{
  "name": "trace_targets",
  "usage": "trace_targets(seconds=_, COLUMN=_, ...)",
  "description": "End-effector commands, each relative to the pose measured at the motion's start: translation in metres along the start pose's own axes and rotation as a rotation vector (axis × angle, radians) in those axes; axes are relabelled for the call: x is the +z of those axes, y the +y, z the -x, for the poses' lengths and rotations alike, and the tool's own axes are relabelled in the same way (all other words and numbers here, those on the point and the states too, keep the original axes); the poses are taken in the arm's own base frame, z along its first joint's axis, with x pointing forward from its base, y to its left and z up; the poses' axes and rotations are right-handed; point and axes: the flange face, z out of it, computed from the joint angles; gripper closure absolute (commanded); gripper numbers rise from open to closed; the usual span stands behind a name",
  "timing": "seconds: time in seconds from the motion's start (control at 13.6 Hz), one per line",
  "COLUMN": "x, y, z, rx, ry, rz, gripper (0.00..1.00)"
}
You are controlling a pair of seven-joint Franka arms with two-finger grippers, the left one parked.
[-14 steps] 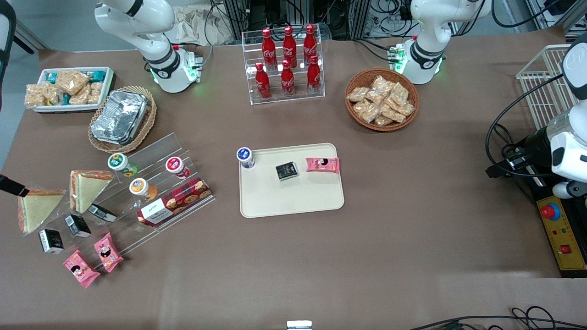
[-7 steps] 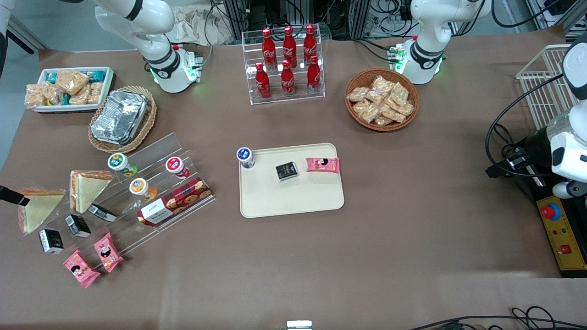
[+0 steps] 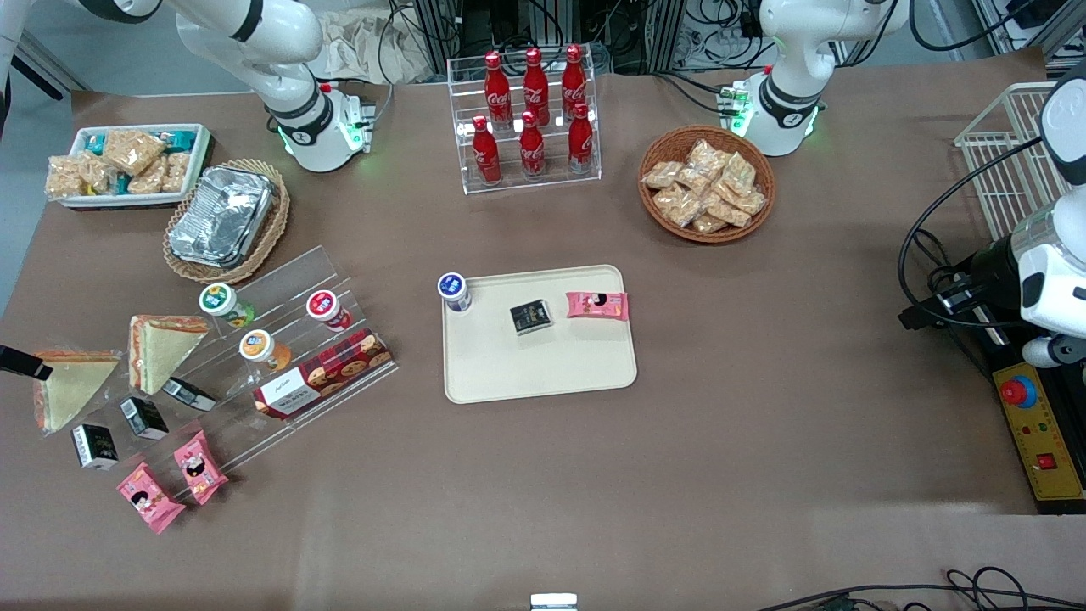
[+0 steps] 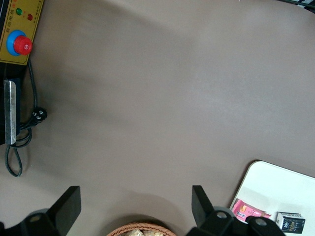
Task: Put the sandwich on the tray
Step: 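Close the right gripper on a wrapped sandwich and lift it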
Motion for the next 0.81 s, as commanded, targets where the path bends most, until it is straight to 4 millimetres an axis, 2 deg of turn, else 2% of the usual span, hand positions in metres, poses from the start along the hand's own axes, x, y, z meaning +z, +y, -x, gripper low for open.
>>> trace_targets(seconds=0.0, x=0.014, y=0.005, z=0.003, rx=0.000, ry=0.010, rz=-0.023, gripper=0.00)
trace_targets(seconds=0.29, x=0.042, y=0.005, z=-0.004, rx=0.012, ry=0.043, rz=0.006, gripper=0.00)
trace_targets(seconds=0.59, x=0.059, y=0.007, z=-0.008, rx=0.046, ry=0.058, rz=-0.016, gripper=0.02)
trace_targets(seconds=0.66, x=0.063, y=0.007, z=-0.008, rx=0.058, ry=0.057, rz=-0.018, gripper=0.08)
trace_targets(seconds=0.74, x=0.066, y=0.007, z=-0.008, rx=0.086, ry=0.053, rz=-0.019, gripper=0.27)
